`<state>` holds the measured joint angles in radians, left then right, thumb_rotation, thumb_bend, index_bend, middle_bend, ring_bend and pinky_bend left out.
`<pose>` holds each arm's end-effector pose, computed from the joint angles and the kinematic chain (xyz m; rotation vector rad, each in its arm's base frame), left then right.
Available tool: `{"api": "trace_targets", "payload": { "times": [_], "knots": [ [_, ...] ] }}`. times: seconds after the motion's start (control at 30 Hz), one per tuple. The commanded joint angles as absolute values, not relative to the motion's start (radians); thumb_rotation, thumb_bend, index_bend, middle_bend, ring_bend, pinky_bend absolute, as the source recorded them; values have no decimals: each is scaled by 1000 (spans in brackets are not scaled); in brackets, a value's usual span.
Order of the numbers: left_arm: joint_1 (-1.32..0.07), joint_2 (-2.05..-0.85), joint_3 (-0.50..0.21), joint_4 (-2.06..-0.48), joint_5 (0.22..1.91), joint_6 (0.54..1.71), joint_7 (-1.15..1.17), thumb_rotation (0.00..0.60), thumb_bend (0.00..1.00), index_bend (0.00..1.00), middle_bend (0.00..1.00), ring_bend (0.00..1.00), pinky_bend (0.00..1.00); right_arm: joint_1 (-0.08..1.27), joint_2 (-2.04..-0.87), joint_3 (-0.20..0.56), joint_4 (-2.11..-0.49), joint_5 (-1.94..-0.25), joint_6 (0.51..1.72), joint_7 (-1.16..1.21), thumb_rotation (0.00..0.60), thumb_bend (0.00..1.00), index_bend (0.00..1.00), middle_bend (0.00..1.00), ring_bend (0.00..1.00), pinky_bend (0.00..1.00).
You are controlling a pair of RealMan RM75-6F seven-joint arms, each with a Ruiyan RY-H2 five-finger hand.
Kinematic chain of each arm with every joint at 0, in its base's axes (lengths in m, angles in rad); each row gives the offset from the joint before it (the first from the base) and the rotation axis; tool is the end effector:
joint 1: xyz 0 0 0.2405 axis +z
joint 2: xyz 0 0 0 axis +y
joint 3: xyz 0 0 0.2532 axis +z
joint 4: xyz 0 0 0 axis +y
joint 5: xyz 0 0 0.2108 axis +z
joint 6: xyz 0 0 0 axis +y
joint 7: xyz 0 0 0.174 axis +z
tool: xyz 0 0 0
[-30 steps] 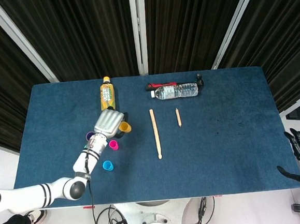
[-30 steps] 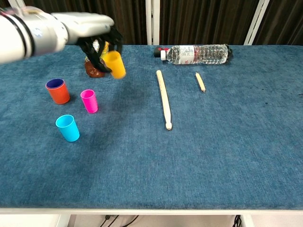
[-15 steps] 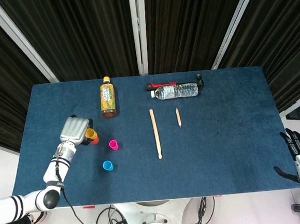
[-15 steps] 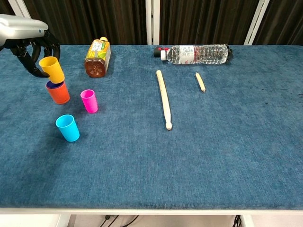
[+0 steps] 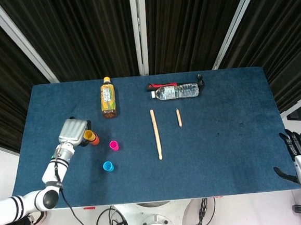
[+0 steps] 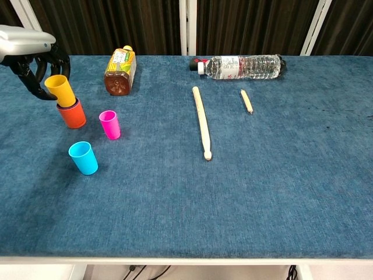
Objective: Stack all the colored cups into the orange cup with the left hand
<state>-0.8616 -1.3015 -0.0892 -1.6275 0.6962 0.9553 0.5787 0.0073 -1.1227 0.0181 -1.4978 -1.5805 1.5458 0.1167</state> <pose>-0.1792 0.3915 0.0356 -1.7875 -0.9214 -0.5718 -0.3312 -0.1802 0.1656 1.3889 -0.9051 0.9111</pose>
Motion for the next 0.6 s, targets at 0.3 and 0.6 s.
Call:
{"api": "trace_targets", "payload": {
  "times": [0.3, 0.6],
  "knots": [
    [-865, -1303, -86, -1622, 698, 941, 571, 600, 238, 245, 310, 355, 272, 4, -1125, 19, -1491, -1573, 1547, 123, 600, 100, 0, 0, 0, 0],
    [-825, -1175, -67, -1852, 816, 1074, 615, 600, 225, 293, 348, 360, 297, 6, -1118, 26, -1488, -1570, 1551, 134, 600, 100, 0, 0, 0, 0]
  ]
}}
